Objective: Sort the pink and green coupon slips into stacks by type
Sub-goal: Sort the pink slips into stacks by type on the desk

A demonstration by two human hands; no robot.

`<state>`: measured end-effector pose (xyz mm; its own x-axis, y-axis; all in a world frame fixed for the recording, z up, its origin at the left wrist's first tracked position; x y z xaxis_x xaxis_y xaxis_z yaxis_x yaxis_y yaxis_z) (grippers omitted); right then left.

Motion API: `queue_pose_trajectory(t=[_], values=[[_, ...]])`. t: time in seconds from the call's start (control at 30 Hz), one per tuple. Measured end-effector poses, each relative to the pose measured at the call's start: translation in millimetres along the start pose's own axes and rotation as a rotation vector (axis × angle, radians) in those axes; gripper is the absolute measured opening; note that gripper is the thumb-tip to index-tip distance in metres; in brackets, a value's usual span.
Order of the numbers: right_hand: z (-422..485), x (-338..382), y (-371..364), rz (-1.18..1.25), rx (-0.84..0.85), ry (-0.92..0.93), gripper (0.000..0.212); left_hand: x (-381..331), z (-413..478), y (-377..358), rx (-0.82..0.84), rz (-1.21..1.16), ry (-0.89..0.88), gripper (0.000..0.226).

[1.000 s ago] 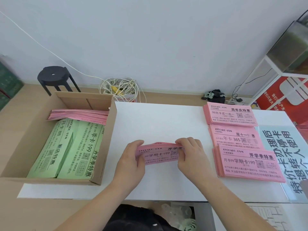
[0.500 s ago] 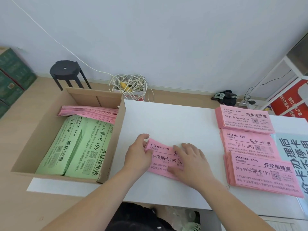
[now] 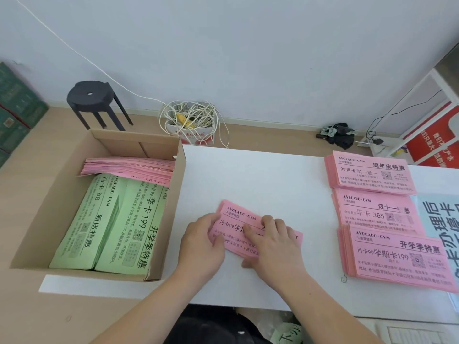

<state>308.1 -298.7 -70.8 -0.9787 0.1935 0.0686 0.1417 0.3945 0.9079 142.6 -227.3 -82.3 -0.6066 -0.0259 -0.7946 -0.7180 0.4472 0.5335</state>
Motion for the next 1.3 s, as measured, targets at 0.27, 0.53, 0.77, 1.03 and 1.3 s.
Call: queue_pose_trajectory(t=[0.27,0.53,0.77,1.03,1.3], values=[[-8,-2,23,0.378,0.266,-0.164,0.040,-27,-23,-17,0.184,0.092,-0.271,0.032],[-7,2,14,0.376,0.279,-0.239,0.057,-14,-24,-12,0.347,-0.079,-0.092,0.038],[-7,0,13,0.394,0.226,-0.282,0.055,2,-19,1,0.201,-0.045,0.005,0.037],[-8,2,18,0.305,0.155,-0.250,0.050,-4,-16,7,0.167,-0.316,0.054,0.033],[-10,-4,21,0.443,0.161,-0.240,0.059,-17,-46,-27,0.295,0.084,-0.181,0.044]])
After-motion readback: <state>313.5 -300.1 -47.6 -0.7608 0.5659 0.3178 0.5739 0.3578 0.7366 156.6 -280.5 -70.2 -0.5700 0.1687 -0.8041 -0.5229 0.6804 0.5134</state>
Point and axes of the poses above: each hand's wrist, its own z-axis towards the middle knuckle, its own y-axis out of the back of the hand, x = y × z, the point moved 8 cm from there along z, towards the middle knuckle, and after that the axes turned 7 degrees about x, right-handed, at the moved point
